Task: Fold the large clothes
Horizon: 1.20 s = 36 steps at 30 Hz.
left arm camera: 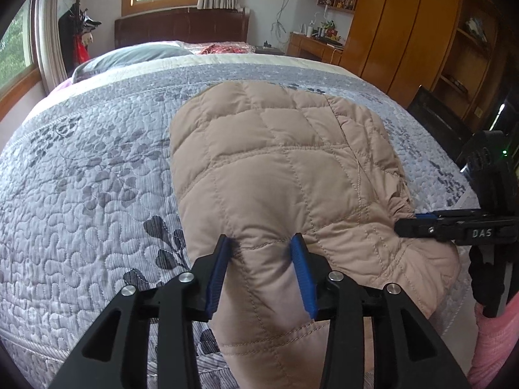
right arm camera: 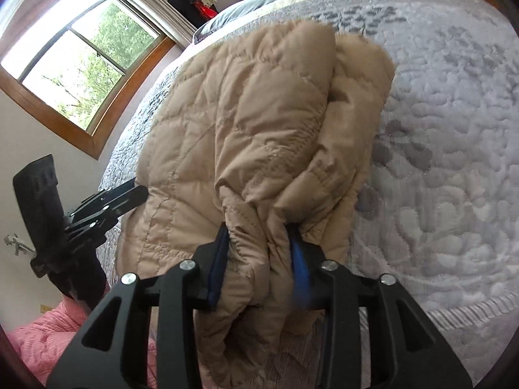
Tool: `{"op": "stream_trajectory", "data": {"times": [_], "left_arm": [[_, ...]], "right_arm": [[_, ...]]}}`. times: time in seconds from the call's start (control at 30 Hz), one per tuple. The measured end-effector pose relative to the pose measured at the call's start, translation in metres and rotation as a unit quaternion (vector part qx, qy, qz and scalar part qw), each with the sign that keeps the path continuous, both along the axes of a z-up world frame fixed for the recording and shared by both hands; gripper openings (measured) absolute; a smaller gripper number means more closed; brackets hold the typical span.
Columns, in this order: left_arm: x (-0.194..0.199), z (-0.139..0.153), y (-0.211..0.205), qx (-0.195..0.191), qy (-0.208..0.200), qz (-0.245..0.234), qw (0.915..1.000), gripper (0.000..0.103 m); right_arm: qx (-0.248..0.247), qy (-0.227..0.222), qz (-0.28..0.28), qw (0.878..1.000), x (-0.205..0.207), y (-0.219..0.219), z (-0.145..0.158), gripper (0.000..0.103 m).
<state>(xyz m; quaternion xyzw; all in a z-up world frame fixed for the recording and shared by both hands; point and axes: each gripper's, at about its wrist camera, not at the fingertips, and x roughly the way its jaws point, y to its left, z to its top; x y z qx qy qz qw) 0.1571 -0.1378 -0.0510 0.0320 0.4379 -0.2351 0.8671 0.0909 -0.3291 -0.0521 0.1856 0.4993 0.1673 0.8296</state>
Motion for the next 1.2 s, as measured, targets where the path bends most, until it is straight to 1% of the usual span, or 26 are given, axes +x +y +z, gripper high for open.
{"op": "stream_trajectory", "data": {"times": [0.03,0.07,0.13,0.2,0.27,0.33,0.47,0.57,0.63,0.67,0.7,0.73,0.83,0.9,0.97,1.03,1.2], "left_arm": [[0.001,0.001,0.003,-0.005,0.004,-0.002,1.0,0.042],[0.002,0.004,0.006,-0.011,0.01,-0.004,0.9999,0.042],[0.005,0.011,0.012,-0.02,0.011,-0.003,0.9997,0.042],[0.007,0.019,0.017,-0.02,-0.003,0.007,0.9998,0.041],[0.012,0.026,0.018,-0.024,-0.01,0.012,0.9996,0.041],[0.019,0.031,0.016,-0.032,-0.006,0.011,0.9994,0.041],[0.028,0.03,0.004,-0.025,-0.004,0.006,0.9997,0.041],[0.034,0.023,-0.004,-0.019,0.005,0.001,0.9998,0.041],[0.038,0.018,-0.007,-0.015,0.007,0.001,0.9999,0.041],[0.039,0.018,-0.009,-0.012,0.005,0.0,0.9999,0.041],[0.039,0.018,-0.01,-0.011,0.003,0.0,0.9999,0.041],[0.04,0.019,-0.012,-0.009,0.001,-0.002,1.0,0.041],[0.039,0.022,-0.015,-0.014,0.001,-0.01,0.9999,0.041],[0.039,0.022,-0.018,-0.016,0.002,-0.016,0.9997,0.041],[0.04,0.021,-0.022,-0.016,0.003,-0.021,0.9996,0.041],[0.04,0.018,-0.026,-0.012,0.002,-0.023,0.9997,0.041],[0.045,0.007,-0.032,-0.002,0.008,-0.031,0.9995,0.041]], "right_arm": [[-0.018,-0.01,-0.008,1.0,-0.005,-0.002,0.01,0.052],[-0.032,-0.018,-0.014,0.999,-0.007,-0.004,0.019,0.056],[-0.063,-0.034,-0.037,0.997,-0.012,-0.009,0.035,0.056],[-0.074,-0.048,-0.049,0.995,-0.011,-0.016,0.047,0.057],[-0.058,-0.048,-0.047,0.996,0.002,-0.021,0.054,0.057],[-0.041,-0.037,-0.043,0.998,0.017,-0.022,0.053,0.058],[-0.026,0.002,-0.057,0.998,0.066,-0.024,0.036,0.059],[0.02,0.023,-0.049,0.998,0.091,-0.028,0.022,0.06],[0.028,0.027,-0.046,0.998,0.101,-0.027,0.018,0.038],[0.029,0.023,-0.044,0.998,0.1,-0.025,0.019,0.032],[0.031,0.018,-0.039,0.999,0.101,-0.024,0.022,0.018],[0.035,0.011,-0.034,0.999,0.1,-0.024,0.025,0.014],[0.026,-0.015,-0.037,0.999,0.09,-0.028,0.038,0.012],[0.018,-0.016,-0.044,0.999,0.087,-0.032,0.04,0.012],[0.012,-0.005,-0.052,0.999,0.09,-0.037,0.033,0.012],[0.02,0.017,-0.06,0.998,0.093,-0.045,0.018,0.012],[0.023,0.036,-0.064,0.997,0.098,-0.046,-0.012,0.015]]}}
